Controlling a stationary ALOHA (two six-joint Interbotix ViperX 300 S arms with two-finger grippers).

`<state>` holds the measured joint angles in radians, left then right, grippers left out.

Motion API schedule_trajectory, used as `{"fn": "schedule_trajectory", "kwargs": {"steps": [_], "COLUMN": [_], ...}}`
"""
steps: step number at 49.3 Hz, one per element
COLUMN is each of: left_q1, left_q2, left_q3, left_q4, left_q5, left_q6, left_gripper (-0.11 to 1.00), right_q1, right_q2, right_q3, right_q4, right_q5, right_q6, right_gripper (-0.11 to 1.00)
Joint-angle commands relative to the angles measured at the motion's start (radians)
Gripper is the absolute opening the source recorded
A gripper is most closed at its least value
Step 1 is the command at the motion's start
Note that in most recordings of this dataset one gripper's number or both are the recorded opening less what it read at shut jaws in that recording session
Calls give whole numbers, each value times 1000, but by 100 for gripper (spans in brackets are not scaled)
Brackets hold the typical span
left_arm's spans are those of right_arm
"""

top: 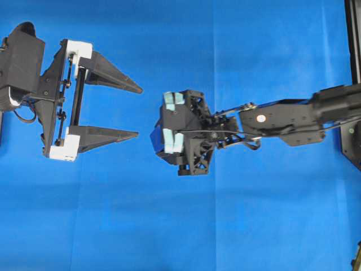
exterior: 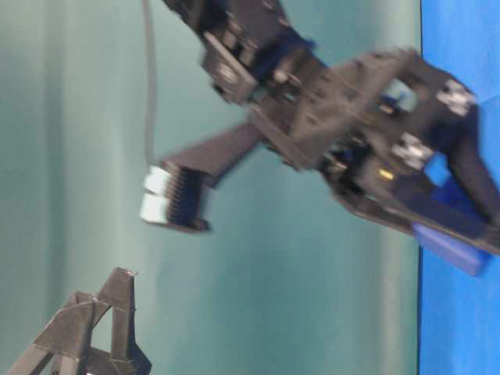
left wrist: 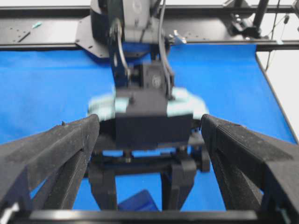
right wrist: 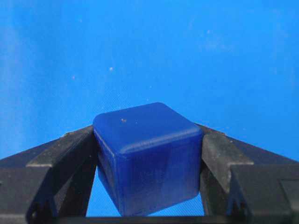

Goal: Handover the blue block to the right arm after grasping it with the left arm, then place it in the designated position.
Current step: 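Rotate the right gripper downward and lower the cube to the table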

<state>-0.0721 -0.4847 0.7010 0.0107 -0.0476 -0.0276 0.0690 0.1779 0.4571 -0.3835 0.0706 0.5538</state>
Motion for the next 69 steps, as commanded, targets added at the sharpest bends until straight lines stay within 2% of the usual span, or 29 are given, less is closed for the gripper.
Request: {"fn": "schedule_trajectory", "kwargs": {"steps": [1,17,30,40,48,50,54,58,60,66,69], "left_q1": [2,0,0,2,5,6,6,6,6,6,6], "left_q2": [-5,-5,-6,-5,-5,-6,-5,-5,-5,-5,-5], "left_q3": [-18,-18,-18,-20,-20,-20,-20,-20,-20,-20,-20], "left_q4": [0,0,-2,-2,-2,-2,0,0,-2,0,0], "left_q5": [-2,-2,6,8,8,8,6,8,8,8,8], "left_q6": [0,0,2,2,0,0,0,0,-2,-2,-2], "left_gripper": [93,93,93,93,93,93,93,93,93,93,93], "right_q1": [-3,-8,-6,3,9,8,8,8,8,8,8], "right_q2": [11,121,176,181,181,181,181,181,181,181,179], "right_q3": [-28,-46,-72,-75,-77,-77,-77,-75,-77,-77,-78], "right_q4": [9,61,94,98,120,126,137,138,138,140,140], "right_q5": [-29,-127,-133,-129,-129,-129,-129,-129,-129,-127,-127], "right_q6": [2,2,2,2,2,2,2,2,2,2,2], "right_gripper": [52,52,52,52,53,58,82,96,97,87,88]}}
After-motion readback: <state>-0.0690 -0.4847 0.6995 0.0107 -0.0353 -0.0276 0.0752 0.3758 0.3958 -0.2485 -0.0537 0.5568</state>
